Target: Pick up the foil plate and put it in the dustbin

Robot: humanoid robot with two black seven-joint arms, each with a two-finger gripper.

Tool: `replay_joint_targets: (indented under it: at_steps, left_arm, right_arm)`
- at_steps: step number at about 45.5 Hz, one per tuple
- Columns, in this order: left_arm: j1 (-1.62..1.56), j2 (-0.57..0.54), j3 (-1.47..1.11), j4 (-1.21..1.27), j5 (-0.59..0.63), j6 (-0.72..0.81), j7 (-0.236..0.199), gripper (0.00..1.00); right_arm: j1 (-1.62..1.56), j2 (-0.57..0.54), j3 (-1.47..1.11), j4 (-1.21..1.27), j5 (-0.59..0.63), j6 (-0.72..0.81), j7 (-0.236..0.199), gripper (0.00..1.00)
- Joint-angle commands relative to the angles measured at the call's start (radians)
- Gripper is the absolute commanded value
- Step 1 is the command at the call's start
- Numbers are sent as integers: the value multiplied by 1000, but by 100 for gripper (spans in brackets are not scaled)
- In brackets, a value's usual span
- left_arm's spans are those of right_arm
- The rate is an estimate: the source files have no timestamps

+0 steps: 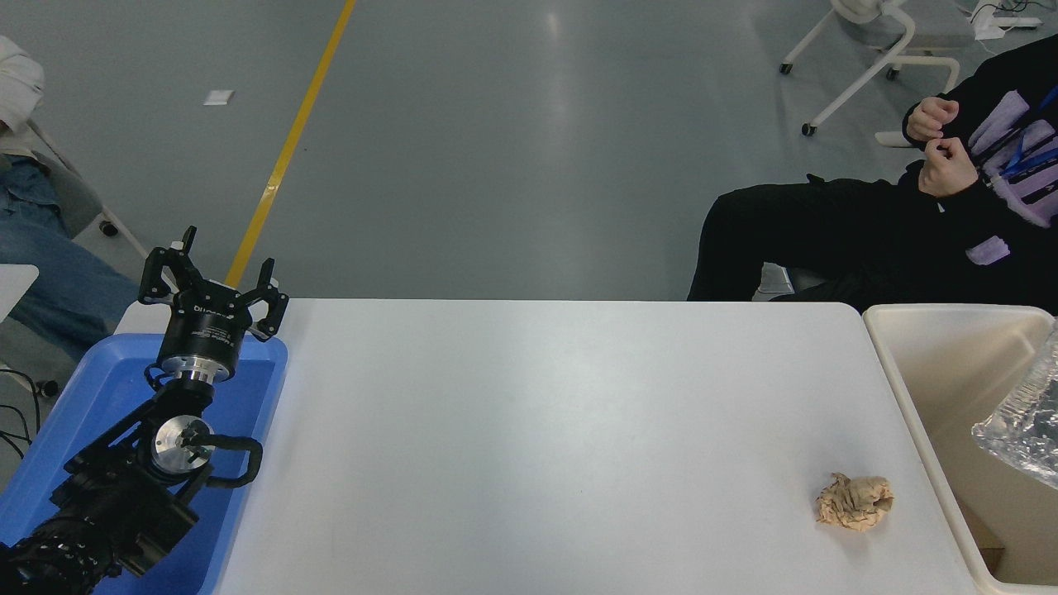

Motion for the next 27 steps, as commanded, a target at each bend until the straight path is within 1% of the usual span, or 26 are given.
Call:
replay_joint_targets:
  at_steps: [1,8,16,21,27]
  left_arm:
    - [0,0,0,0,0,0,0,99]
    - [0,0,0,0,0,0,0,99]
    - [0,0,0,0,0,0,0,99]
    - [0,0,0,0,0,0,0,99]
    - [0,0,0,0,1,0,0,99]
  right_arm:
    - [-3,-1,19,10,0,-137,-3,94]
    - [41,-5,17,48,-10,-135,-3,99]
    - [137,-70,-2,181,-18,-132,-3,100]
    - [260,-140,-30,374,-35,-126,-3,100]
    - [461,-205,-183,637,-83,-126,-5,100]
